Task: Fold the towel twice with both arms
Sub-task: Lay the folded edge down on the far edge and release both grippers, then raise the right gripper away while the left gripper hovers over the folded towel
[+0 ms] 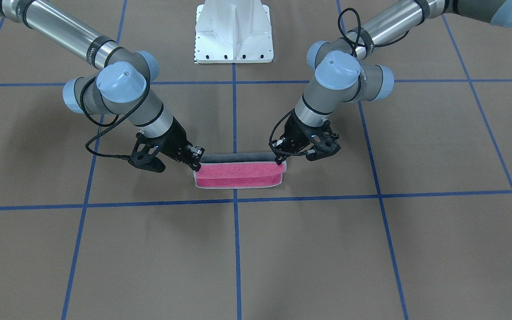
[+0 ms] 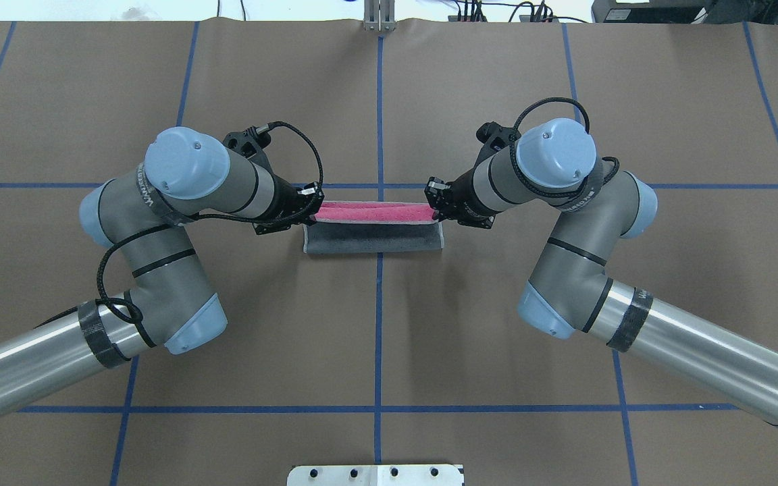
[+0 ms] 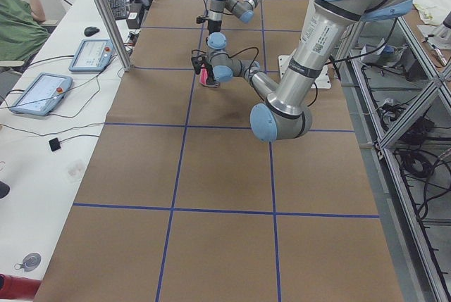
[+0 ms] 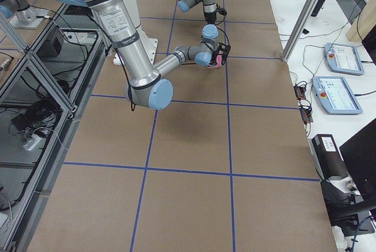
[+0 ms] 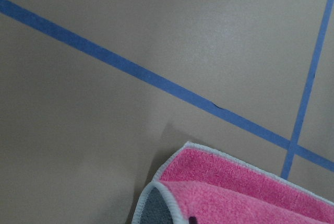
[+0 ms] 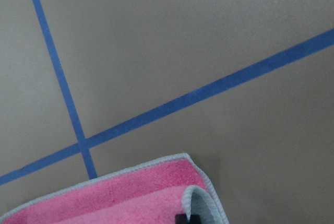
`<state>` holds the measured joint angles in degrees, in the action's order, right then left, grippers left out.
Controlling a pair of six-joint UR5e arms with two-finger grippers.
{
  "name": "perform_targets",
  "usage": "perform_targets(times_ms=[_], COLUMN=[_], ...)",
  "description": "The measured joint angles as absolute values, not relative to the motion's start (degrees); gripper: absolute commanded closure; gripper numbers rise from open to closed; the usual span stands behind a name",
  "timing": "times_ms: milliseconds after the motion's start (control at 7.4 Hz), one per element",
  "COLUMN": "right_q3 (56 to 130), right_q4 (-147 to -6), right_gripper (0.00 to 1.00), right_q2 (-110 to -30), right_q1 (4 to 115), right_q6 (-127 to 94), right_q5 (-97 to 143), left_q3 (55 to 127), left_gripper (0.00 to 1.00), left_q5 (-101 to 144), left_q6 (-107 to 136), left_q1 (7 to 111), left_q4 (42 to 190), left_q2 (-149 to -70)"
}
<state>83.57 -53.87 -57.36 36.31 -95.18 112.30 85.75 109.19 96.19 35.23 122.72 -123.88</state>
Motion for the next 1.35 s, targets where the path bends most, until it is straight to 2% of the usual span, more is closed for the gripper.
perform_targets(times_ms=[676, 1352], right_q3=[83.76, 83.67], right_q4=[-53.70, -53.97], right_gripper=[0.01, 0.01], right_q2=[-57.24, -58.58], right_q1=[38.06, 45.74], right_q6=[-95.15, -89.50], right_q5=[112.95, 121.26], left_q3=[85.41, 80.41], left_gripper=[0.00, 0.00], left_q5=[109.05, 108.98], left_q6=[99.20, 100.37], left_q1=[35.67, 35.29], left_q4=[122.96, 127.11], left_q2=[-125.24, -127.39])
